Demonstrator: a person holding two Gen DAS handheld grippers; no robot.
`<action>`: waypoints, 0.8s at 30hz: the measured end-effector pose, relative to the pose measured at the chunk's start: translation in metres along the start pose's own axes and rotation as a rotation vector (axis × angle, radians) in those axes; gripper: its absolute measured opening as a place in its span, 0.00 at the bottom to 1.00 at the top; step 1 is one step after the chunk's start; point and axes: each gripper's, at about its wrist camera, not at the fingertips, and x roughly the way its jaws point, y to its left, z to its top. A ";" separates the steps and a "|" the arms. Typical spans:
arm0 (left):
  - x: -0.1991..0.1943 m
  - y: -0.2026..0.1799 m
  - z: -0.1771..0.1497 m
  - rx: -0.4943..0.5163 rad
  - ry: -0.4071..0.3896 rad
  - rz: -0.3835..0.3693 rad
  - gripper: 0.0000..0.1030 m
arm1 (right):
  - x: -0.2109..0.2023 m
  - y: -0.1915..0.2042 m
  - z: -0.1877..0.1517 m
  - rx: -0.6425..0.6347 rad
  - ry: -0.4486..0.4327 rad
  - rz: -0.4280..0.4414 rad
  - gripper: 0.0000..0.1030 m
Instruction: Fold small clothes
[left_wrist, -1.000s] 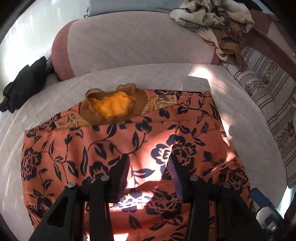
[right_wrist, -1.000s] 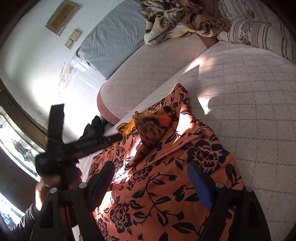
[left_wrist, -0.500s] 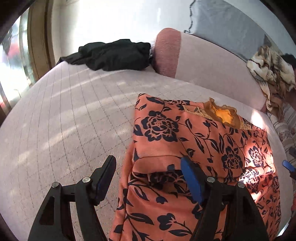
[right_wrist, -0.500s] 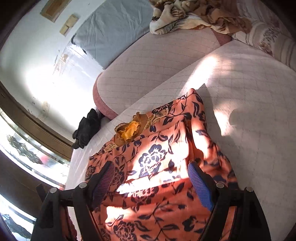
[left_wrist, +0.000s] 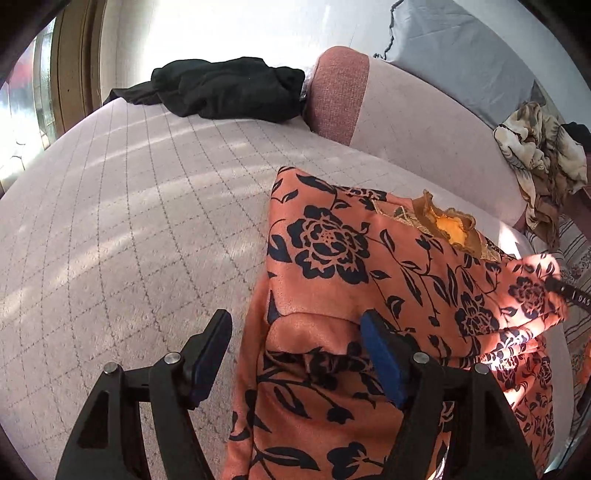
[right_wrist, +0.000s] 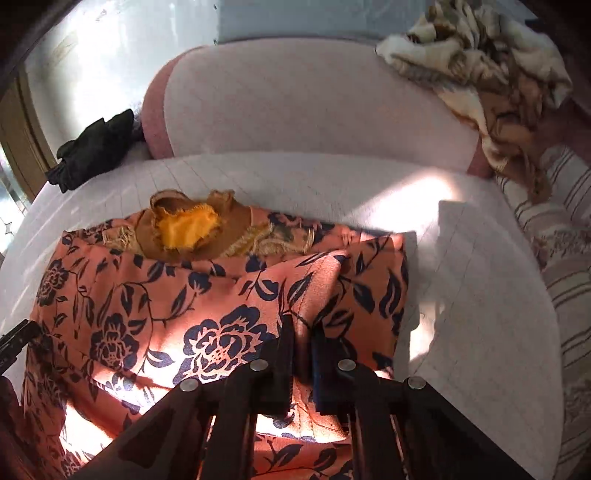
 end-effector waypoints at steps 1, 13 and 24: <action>-0.003 -0.001 0.001 -0.001 -0.016 -0.006 0.71 | -0.010 0.003 0.006 -0.010 -0.050 -0.027 0.07; 0.019 -0.004 -0.002 0.032 0.055 0.061 0.71 | 0.003 -0.053 -0.023 0.265 -0.014 0.036 0.25; 0.021 -0.005 -0.004 0.054 0.055 0.074 0.71 | 0.056 -0.074 -0.030 0.571 0.061 0.408 0.46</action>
